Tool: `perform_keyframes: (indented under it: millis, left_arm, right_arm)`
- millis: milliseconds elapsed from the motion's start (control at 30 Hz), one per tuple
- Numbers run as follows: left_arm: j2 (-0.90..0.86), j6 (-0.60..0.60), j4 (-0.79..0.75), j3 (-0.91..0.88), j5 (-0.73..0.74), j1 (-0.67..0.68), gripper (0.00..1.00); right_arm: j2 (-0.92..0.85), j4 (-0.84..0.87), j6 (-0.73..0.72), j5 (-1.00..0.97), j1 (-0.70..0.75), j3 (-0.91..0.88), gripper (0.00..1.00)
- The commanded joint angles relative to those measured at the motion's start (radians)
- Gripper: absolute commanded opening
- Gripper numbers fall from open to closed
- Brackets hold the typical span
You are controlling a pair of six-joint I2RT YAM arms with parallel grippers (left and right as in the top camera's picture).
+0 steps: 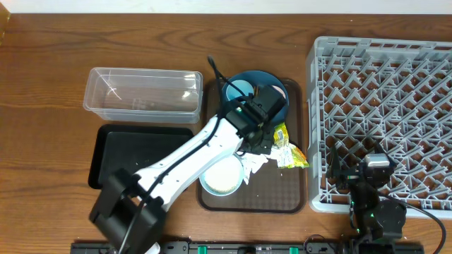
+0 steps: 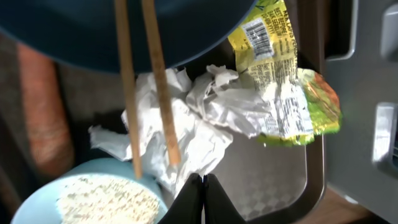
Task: Sort waste into correct bins and load items into the dishwasher rack
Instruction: 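Reach left gripper to the white tissues on the brown tray and grasp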
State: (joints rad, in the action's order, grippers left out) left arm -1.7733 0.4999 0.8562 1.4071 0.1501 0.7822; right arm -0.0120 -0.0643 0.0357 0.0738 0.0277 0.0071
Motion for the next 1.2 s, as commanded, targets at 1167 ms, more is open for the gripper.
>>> perform_keyframes:
  millis: [1167]
  left_arm:
    - [-0.107,0.032,0.007,-0.009,-0.276,0.000,0.07]
  right_arm:
    - [0.005,-0.004,-0.013,-0.003,0.006,-0.002,0.99]
